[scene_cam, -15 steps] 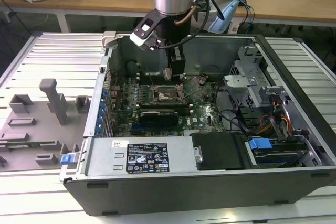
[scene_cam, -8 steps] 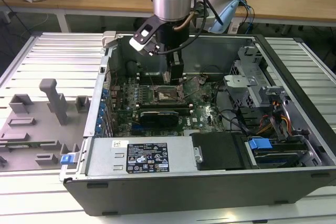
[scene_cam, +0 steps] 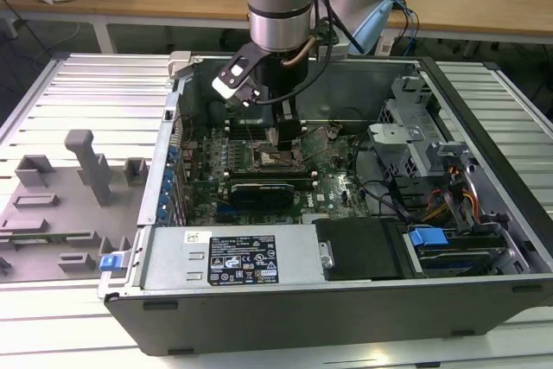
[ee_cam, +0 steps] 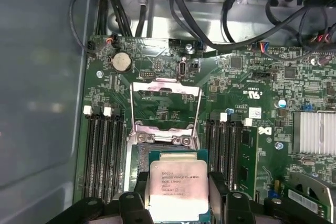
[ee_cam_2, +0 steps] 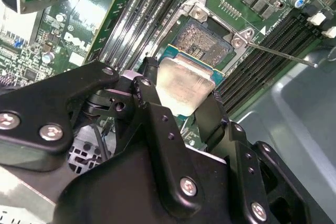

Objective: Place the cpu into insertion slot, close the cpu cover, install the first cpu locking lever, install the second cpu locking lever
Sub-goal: 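Place the cpu into insertion slot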

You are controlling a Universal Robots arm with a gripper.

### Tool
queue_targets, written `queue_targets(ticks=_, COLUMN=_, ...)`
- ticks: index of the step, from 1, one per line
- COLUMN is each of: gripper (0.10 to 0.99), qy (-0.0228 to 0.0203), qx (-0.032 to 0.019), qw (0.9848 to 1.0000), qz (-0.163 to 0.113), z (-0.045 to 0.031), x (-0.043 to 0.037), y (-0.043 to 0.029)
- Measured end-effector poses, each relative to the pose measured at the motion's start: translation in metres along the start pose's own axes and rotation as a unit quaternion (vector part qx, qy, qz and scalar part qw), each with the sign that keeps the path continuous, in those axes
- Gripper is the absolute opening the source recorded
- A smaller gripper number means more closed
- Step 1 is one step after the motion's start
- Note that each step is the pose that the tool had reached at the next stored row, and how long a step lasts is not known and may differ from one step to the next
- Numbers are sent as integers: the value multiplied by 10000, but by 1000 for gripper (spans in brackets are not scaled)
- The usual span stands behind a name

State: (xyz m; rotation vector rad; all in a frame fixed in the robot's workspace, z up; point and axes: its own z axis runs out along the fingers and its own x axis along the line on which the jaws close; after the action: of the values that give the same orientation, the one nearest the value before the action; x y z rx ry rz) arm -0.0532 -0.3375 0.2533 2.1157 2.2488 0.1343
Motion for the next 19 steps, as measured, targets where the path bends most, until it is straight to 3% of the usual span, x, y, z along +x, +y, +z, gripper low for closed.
queue_targets(ticks=6, gripper=537, qy=-11, qx=-1, qw=9999, qz=104, z=75, x=28, y=-20)
queue_targets(ticks=13, gripper=537, qy=-16, qx=-3, qw=9999, qz=159, z=226, x=64, y=-37)
queue_targets(ticks=19, gripper=537, qy=-15, qx=-4, qw=9999, qz=159, z=266, x=103, y=-42)
